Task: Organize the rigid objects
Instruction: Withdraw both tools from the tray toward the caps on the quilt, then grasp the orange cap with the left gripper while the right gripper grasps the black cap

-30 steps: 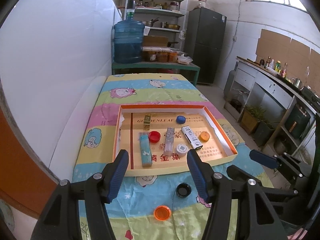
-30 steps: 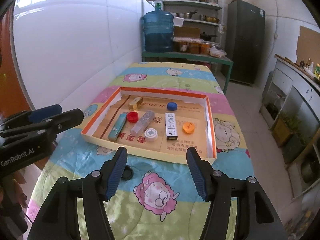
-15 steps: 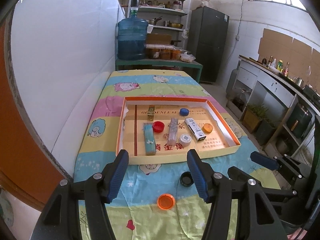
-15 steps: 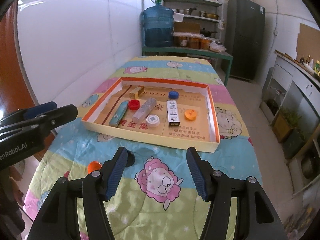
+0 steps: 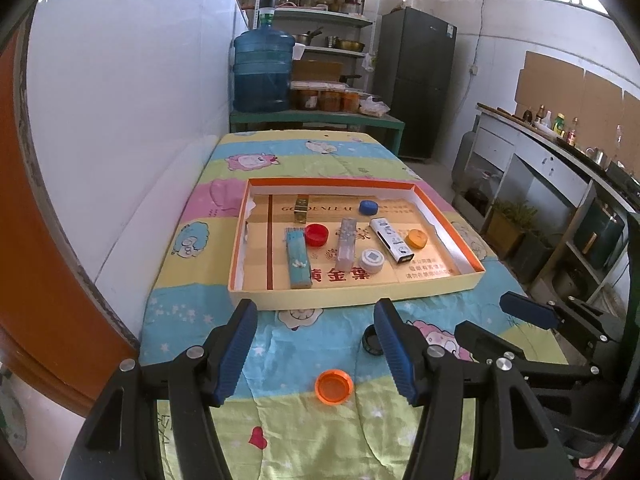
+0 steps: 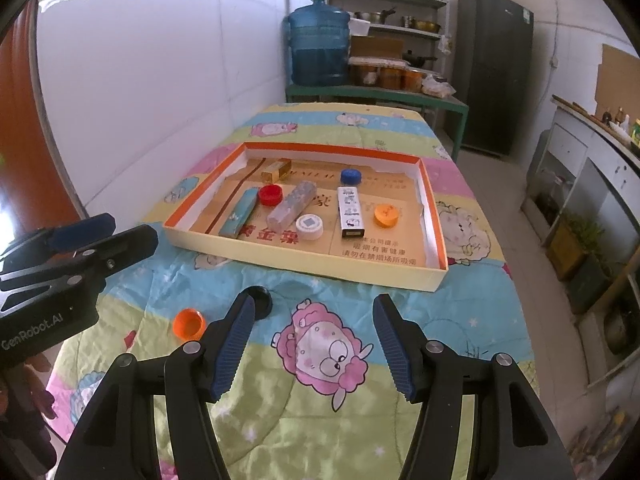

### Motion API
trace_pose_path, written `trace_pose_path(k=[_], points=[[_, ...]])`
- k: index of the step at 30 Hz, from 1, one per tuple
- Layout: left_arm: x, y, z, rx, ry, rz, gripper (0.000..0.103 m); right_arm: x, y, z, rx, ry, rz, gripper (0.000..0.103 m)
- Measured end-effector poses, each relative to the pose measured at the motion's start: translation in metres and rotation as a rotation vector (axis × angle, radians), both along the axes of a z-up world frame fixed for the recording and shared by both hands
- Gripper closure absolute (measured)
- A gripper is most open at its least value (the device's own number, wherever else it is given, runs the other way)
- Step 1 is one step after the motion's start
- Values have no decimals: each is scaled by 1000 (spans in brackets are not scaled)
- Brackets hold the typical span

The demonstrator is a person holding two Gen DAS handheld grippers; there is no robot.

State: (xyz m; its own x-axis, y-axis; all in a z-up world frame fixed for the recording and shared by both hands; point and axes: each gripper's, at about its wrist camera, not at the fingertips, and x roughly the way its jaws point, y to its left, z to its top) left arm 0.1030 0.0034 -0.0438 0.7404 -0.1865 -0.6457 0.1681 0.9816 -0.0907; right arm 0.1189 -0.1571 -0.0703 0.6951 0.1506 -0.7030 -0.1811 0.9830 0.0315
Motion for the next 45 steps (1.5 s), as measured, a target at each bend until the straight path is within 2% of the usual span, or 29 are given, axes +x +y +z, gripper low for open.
trace_pose_path(k=[16, 27, 35, 40, 45], points=[[-12, -4, -47, -27, 75, -76, 43, 2, -7, -15, 13, 33, -12, 40], [1, -11, -77, 13, 135, -70, 43, 4, -14, -21, 18, 49, -28, 40], [12, -11, -89, 21, 190, -65, 43, 7, -13, -27, 15, 64, -25, 40], [11, -15, -91, 54, 191, -60, 43, 10, -10, -32, 10, 78, -22, 40], [11, -17, -91, 82, 188, -46, 48, 13, -8, -36, 2, 89, -18, 40]])
